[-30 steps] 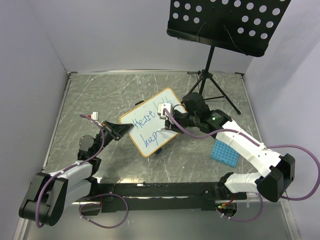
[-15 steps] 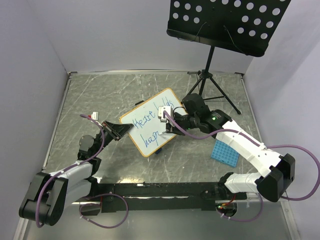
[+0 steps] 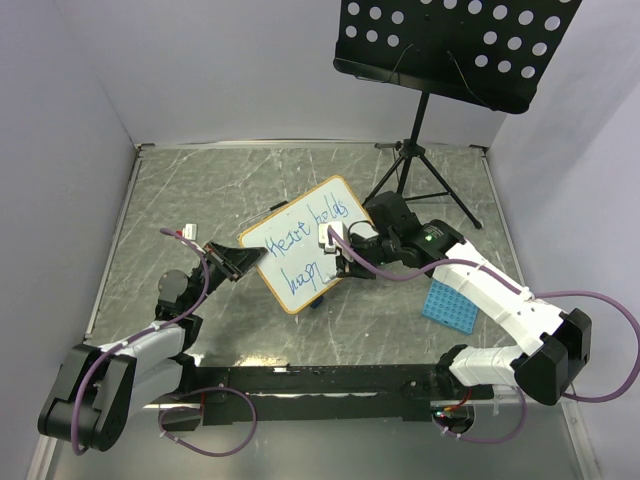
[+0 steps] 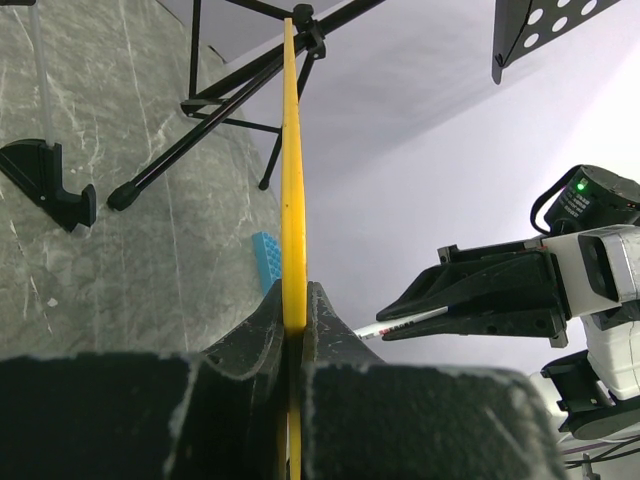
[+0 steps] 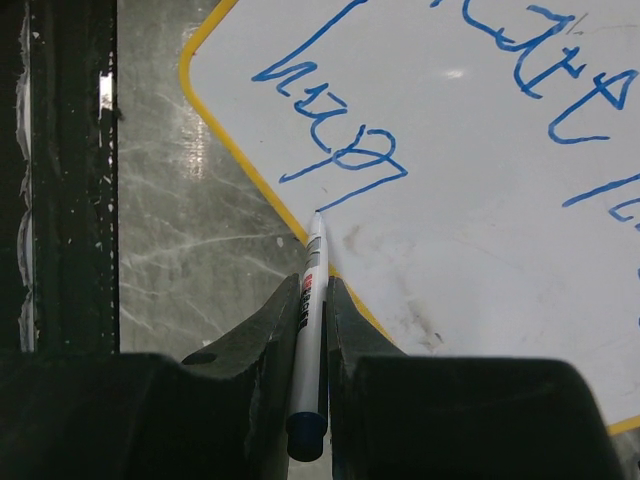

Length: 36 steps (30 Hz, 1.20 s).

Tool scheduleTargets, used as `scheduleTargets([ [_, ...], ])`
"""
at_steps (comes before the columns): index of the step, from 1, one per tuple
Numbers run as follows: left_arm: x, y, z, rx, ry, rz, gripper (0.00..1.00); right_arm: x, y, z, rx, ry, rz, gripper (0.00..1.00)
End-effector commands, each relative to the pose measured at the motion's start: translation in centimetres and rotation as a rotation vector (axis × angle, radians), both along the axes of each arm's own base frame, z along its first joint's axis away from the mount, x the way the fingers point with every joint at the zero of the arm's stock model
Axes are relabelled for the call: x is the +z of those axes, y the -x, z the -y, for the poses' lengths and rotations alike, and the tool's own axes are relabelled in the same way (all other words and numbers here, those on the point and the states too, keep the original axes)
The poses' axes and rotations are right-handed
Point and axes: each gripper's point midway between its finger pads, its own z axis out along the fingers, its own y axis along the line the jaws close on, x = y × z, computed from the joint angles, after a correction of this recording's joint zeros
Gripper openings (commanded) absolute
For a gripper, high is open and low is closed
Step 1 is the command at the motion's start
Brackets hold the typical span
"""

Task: Write a sentence on the whiteboard

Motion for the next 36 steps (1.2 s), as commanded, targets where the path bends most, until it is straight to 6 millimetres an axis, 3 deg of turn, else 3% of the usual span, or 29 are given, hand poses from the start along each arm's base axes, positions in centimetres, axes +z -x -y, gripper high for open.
scheduleTargets([
  [1, 5.0, 0.6, -0.3, 0.003, 0.083, 0.177, 0.01, 0.8, 0.6, 0.1, 0.023, -0.019, 0.006, 0.00],
  [15, 5.0, 0.7, -0.4, 0.004, 0.081, 0.177, 0.01, 4.3, -3.4, -1.6, -0.110, -0.118, 0.109, 0.00],
  [28, 5.1, 0.8, -0.4, 0.002, 0.086, 0.180, 0.01, 4.3, -5.0, -2.0, -0.169, -0.120, 0.120, 0.00],
  [36, 5.1, 0.7, -0.4, 0.004, 0.085, 0.182, 0.01, 3.9, -5.6, -0.9, -0.211, -0.093, 0.141, 0.00],
])
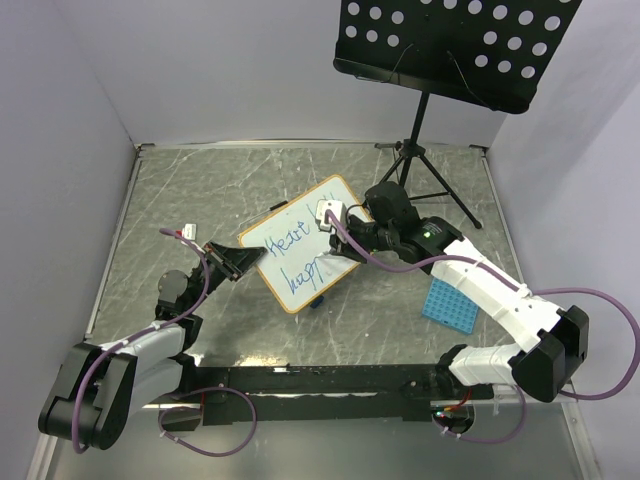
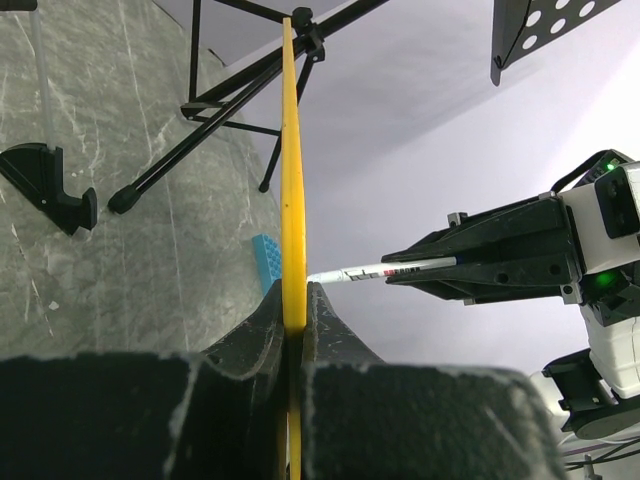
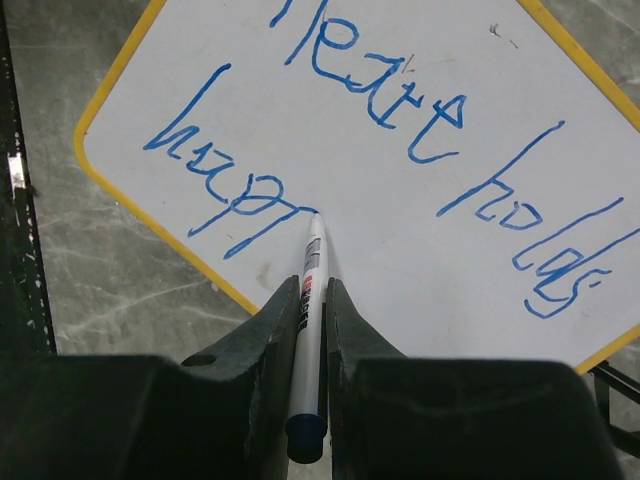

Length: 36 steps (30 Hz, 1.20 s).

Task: Write a sentence on the whiteboard

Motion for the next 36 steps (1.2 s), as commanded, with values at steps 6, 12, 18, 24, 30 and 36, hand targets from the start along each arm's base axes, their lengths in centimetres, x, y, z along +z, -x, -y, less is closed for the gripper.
scheduleTargets([
  [6, 5.0, 0.6, -0.4, 0.002, 0.085, 0.172, 0.01, 1.2, -0.6, 0.8, -0.027, -0.002, 0.049, 0.00],
  [12, 5.1, 0.6, -0.3, 0.000, 0.086, 0.173, 0.01, 0.7, 0.1, 1.1, -0.005, 0.011, 0.024, 0.00],
  [18, 5.1, 0.4, -0.3, 0.003, 0.082, 0.173, 0.01, 0.3, 0.7, 1.3, 0.010, 0.020, 0.009, 0.00],
  [24, 5.0, 0.5, -0.3, -0.001, 0.088, 0.171, 0.01, -0.4, 1.6, 1.2, 0.041, 0.027, -0.030, 0.00],
  [30, 4.9, 0.5, -0.3, 0.000, 0.086, 0.169, 0.01, -0.3, 2.2, 0.7, 0.060, 0.006, -0.055, 0.00],
  [36, 4.9, 0.7, -0.4, 0.000, 0.086, 0.169, 0.01, 0.4, 2.1, -0.1, 0.066, -0.027, -0.070, 0.00],
])
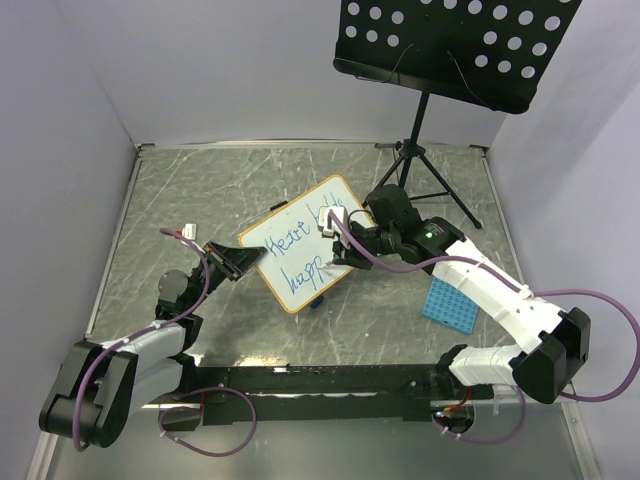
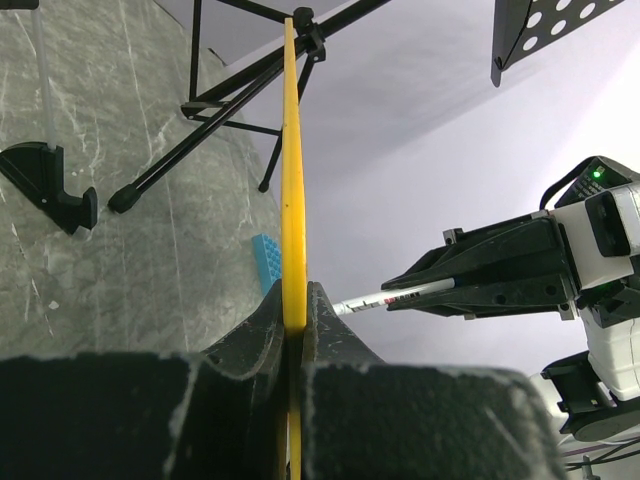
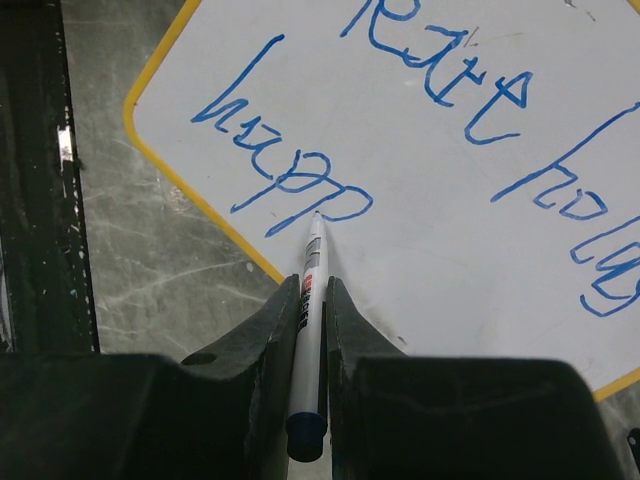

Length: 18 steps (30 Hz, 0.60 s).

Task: Write a sentence on the whiteboard

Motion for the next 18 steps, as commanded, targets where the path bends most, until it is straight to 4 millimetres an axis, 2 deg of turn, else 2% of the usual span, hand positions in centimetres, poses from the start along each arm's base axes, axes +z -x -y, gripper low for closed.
scheduleTargets([
  [1, 5.0, 0.7, -0.3, 0.001, 0.083, 0.172, 0.01, 1.4, 0.4, -0.8, 0.017, -0.049, -0.008, 0.00],
  [5, 5.1, 0.8, -0.4, 0.003, 0.078, 0.176, 0.01, 2.0, 0.5, -1.1, 0.021, -0.072, -0.018, 0.00],
  [9, 5.0, 0.9, -0.4, 0.006, 0.078, 0.174, 0.01, 3.8, 0.6, -1.2, 0.025, -0.114, -0.007, 0.00],
  [13, 4.9, 0.9, -0.4, 0.004, 0.078, 0.176, 0.01, 5.3, 0.5, -0.9, 0.013, -0.153, 0.008, 0.00],
  [18, 4.9, 1.0, -0.5, 0.004, 0.078, 0.176, 0.01, 6.1, 0.1, -0.2, -0.005, -0.190, 0.023, 0.00],
])
